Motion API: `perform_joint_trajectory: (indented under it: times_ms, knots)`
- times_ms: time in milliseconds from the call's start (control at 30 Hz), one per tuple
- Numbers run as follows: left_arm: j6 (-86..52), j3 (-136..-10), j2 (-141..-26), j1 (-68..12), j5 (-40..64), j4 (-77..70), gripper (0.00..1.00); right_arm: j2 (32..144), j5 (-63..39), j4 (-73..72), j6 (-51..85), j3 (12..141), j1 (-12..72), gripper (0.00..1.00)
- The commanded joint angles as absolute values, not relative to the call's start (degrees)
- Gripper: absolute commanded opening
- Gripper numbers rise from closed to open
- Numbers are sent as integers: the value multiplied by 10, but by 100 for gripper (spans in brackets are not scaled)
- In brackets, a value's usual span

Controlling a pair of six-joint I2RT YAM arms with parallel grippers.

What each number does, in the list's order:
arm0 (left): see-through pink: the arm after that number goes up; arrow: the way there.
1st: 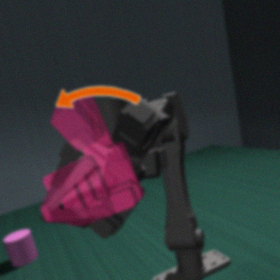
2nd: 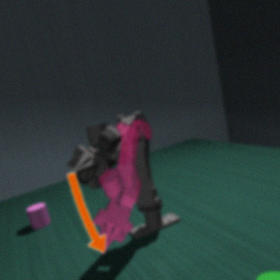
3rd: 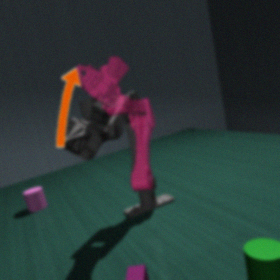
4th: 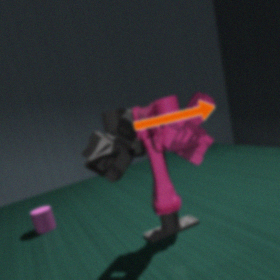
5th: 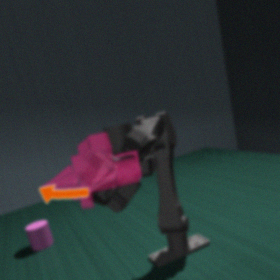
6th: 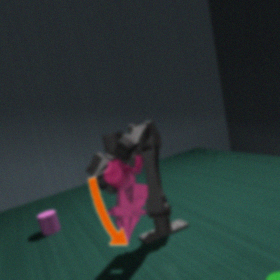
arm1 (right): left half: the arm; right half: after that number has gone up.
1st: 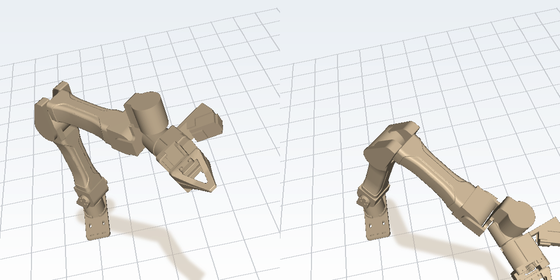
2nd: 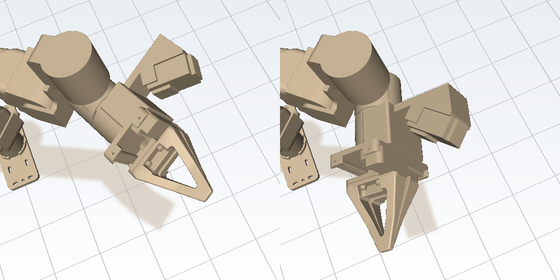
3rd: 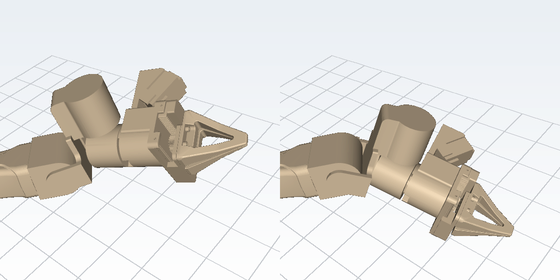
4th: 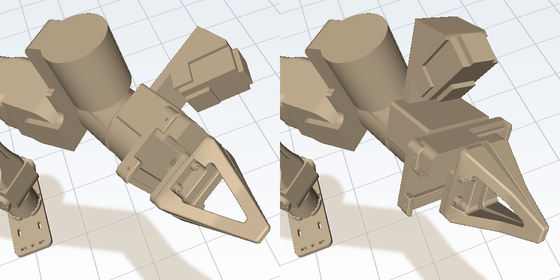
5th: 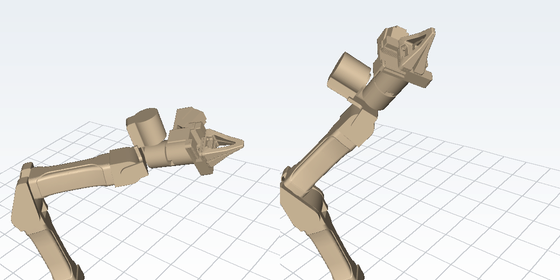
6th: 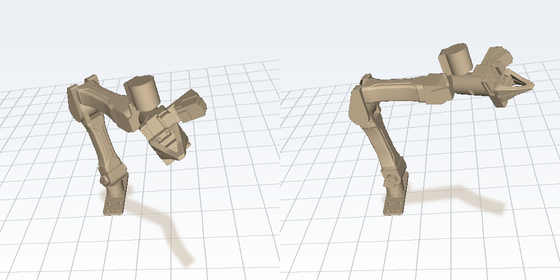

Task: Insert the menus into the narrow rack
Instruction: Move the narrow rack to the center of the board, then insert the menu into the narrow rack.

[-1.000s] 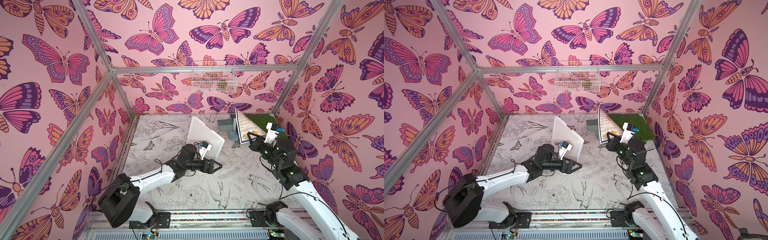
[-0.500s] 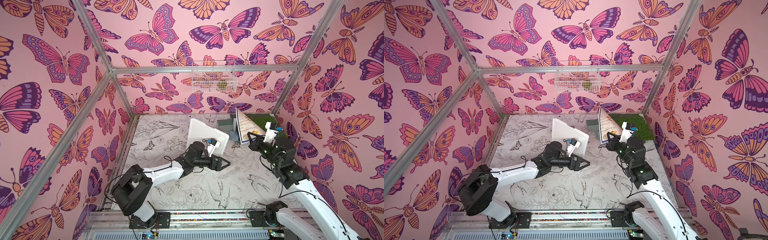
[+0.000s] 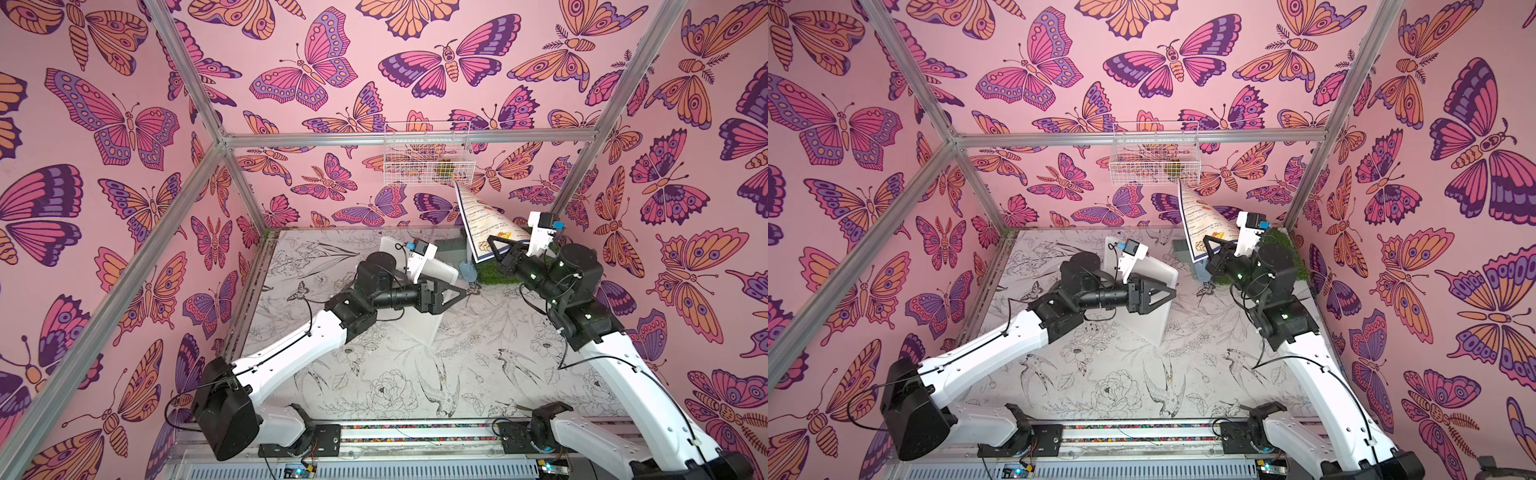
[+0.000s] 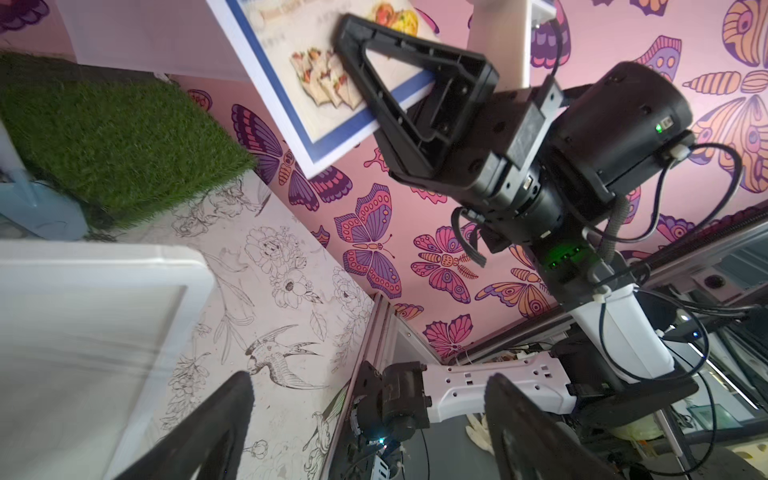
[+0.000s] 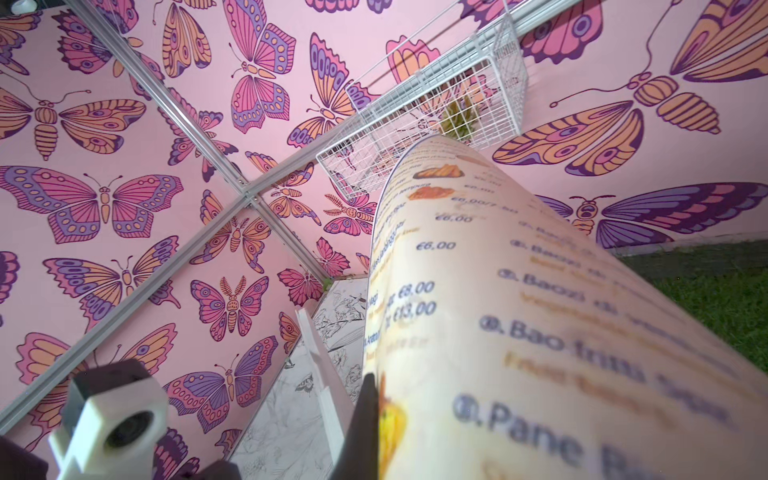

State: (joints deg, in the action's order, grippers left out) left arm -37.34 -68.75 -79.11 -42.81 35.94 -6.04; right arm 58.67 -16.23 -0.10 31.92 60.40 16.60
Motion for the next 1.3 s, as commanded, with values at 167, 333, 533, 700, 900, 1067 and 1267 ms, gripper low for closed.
perform_joint_trajectory:
  times_ms: [167, 333, 533, 700, 900, 1067, 1267]
  knots:
    - [-329, -843, -863, -307, 367, 28, 89, 637, -210, -53, 336, 654, 182, 0]
    - [-334, -925, -926, -252, 404, 22, 91, 678, -200, -107, 342, 681, 194, 0]
    - [-355, -996, -1010, -210, 469, -38, 92, 744, -202, -189, 351, 699, 214, 0]
    - [-375, -1042, -1065, -190, 545, -99, 88, 796, -207, -211, 338, 723, 235, 0]
    - [-385, -1051, -1095, -178, 582, -138, 86, 826, -210, -223, 325, 735, 251, 0]
    - [-566, -1047, -1142, -161, 627, -354, 77, 841, -206, -242, 330, 730, 260, 0]
    - [-631, -1051, -1155, -154, 637, -428, 69, 854, -202, -274, 342, 719, 263, 0]
